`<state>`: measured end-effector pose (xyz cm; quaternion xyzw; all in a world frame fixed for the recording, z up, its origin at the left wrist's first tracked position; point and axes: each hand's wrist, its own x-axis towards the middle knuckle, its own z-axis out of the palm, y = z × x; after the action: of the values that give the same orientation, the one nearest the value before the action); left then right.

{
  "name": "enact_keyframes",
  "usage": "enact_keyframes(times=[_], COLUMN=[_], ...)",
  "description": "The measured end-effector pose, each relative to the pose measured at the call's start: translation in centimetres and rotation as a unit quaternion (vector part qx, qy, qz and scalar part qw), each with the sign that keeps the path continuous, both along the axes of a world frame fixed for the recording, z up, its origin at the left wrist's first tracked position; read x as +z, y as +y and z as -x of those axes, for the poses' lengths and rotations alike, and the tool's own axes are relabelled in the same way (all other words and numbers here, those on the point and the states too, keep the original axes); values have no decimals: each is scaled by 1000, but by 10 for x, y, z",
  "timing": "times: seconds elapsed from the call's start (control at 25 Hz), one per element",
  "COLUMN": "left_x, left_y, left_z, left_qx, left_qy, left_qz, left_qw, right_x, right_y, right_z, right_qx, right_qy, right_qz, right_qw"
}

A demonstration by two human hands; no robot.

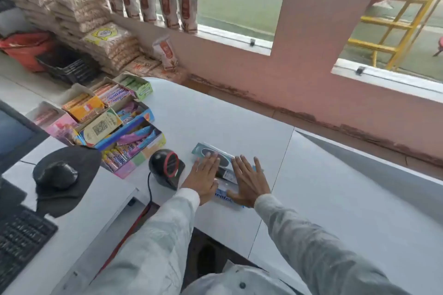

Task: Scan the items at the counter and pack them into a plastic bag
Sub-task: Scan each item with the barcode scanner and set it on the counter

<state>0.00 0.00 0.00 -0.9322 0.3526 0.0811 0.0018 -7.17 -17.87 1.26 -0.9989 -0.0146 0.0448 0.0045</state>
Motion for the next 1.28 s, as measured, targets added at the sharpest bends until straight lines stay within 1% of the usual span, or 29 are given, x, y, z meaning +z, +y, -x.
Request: enact_keyframes(times=[0.08, 0.16, 0.2, 0.24, 0.32, 0.36, 0.4, 0.44, 0.48, 0.52, 0.56, 0.6, 0.64, 0.68, 0.76, 0.84, 0.92, 1.04, 1.12, 1.16, 1.2, 1.28], left_x=[-3, -8, -11, -14, -19, -19, -16, -9, -3, 1, 7, 10, 13, 12, 13, 14, 14, 12, 9, 7, 5, 1], left_y=[4, 5, 5, 3, 1, 1, 1, 3, 6, 10, 12, 11, 9, 6, 0, -3, -2, -1, 0, 2, 4, 11], left_z=[17, 34, 36, 35, 26, 20, 13, 6, -1, -4, -8, -8, -7, -5, 3, 11, 20, 31, 36, 37, 38, 41], left_qx=[-16, -25, -25, -12, 63, 136, 215, 290, 346, 382, 394, 398, 405, 416, 451, 485, 507, 527, 529, 528, 527, 523], left_qy=[27, 53, 65, 70, 121, 191, 277, 366, 438, 478, 494, 503, 509, 513, 513, 515, 521, 535, 539, 536, 534, 537], left_qz=[14, 32, 27, 33, 75, 122, 190, 264, 333, 378, 404, 417, 432, 444, 475, 510, 543, 577, 599, 612, 620, 626], left_qw=[999, 998, 997, 997, 988, 964, 917, 844, 760, 695, 662, 644, 625, 605, 555, 490, 420, 321, 266, 243, 228, 213], right_x=[-8, -25, -30, -31, -26, -21, -14, -6, 1, 5, 10, 13, 17, 22, 30, 33, 34, 33, 34, 33, 29, 26], right_y=[7, 16, 17, 18, 15, 10, 3, -6, -16, -25, -30, -34, -35, -34, -25, -19, -9, 13, 29, 37, 42, 55], right_z=[10, 27, 28, 25, 11, 2, -8, -19, -30, -37, -44, -49, -53, -55, -59, -61, -64, -71, -78, -82, -87, -91], right_qx=[39, 77, 84, 72, 13, -30, -76, -128, -179, -231, -266, -288, -301, -303, -296, -285, -265, -268, -271, -270, -271, -256], right_qy=[-2, 5, 12, 44, 113, 165, 217, 253, 258, 245, 221, 199, 180, 165, 154, 172, 191, 182, 170, 171, 175, 187], right_qz=[-13, 11, -2, -31, -101, -139, -197, -286, -384, -459, -507, -537, -555, -567, -587, -602, -609, -610, -614, -609, -603, -596], right_qw=[999, 997, 996, 996, 988, 976, 953, 915, 868, 822, 790, 768, 754, 748, 737, 726, 723, 723, 721, 726, 729, 738])
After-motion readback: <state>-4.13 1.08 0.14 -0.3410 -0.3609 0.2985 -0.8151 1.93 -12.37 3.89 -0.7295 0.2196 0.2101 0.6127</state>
